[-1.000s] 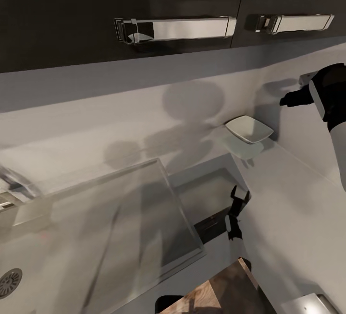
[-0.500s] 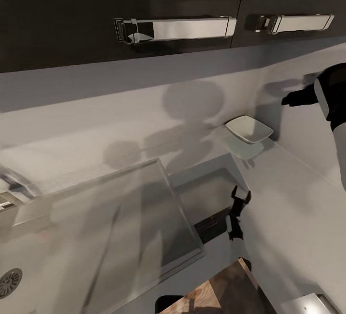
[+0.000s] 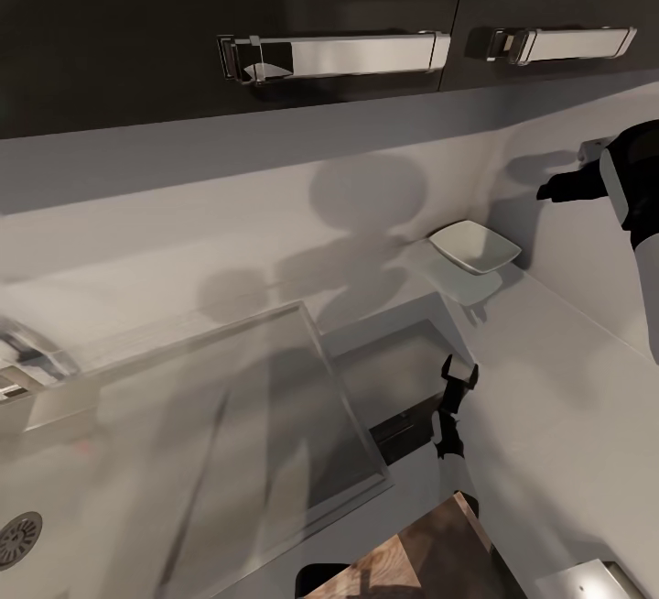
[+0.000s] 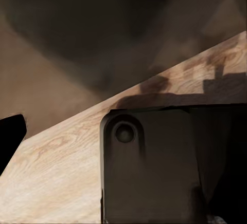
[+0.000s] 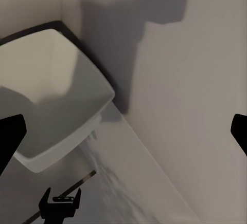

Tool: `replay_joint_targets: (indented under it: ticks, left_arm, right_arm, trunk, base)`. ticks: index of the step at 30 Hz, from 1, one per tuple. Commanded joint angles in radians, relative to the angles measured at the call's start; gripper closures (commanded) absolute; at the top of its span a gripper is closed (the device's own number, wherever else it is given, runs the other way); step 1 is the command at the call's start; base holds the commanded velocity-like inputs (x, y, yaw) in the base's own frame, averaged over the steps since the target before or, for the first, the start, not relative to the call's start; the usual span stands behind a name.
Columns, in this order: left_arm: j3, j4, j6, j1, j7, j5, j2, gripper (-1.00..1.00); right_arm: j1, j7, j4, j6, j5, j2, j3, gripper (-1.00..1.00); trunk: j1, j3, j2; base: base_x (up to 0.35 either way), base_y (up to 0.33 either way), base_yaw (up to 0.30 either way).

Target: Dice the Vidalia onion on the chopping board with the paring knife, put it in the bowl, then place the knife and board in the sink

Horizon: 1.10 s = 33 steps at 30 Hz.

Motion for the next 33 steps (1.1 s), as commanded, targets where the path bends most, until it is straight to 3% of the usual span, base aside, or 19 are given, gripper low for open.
replay_joint_targets:
  ticks: [1,13,16,17,20,33]
  left_arm:
    - [-0.008,0.012,-0.001,0.000,0.005,0.010,0.002,-1.00]
    - [-0.008,0.069,0.003,0.000,0.005,0.013,-0.004,-1.00]
    - [-0.008,0.079,0.002,0.000,0.005,0.012,-0.006,-1.00]
    - [-0.008,0.107,0.001,0.000,0.004,0.011,-0.018,-1.00]
    - [-0.007,0.123,0.001,0.000,0.004,0.011,-0.022,-1.00]
    - [-0.004,0.188,0.002,0.000,0.003,0.012,-0.025,-1.00]
  right_arm:
    - [-0.001,0.009,-0.001,0.004,0.011,-0.001,0.005,-1.00]
    - [-0.001,0.008,-0.001,0.004,0.010,0.001,0.002,-1.00]
    - [-0.001,0.009,-0.002,0.005,0.008,0.000,-0.023,-1.00]
    - [-0.001,0.009,0.000,0.004,0.008,0.003,-0.111,-1.00]
    - [-0.001,0.012,0.025,0.001,0.008,0.003,-0.147,-1.00]
    - [-0.001,0.013,0.077,-0.011,0.008,0.001,-0.167,-1.00]
  trunk:
    - [0.001,-0.002,-0.002]
    - [0.001,-0.002,-0.002]
    - [0.001,-0.002,-0.002]
    - [0.001,-0.002,-0.002]
    - [0.001,-0.002,-0.002]
    - [0.001,-0.010,-0.002]
  base:
    - [0.000,0.000,0.000]
    - [0.000,0.000,0.000]
    - [0.000,0.000,0.000]
    - [0.000,0.000,0.000]
    - [0.000,0.000,0.000]
    - [0.000,0.000,0.000]
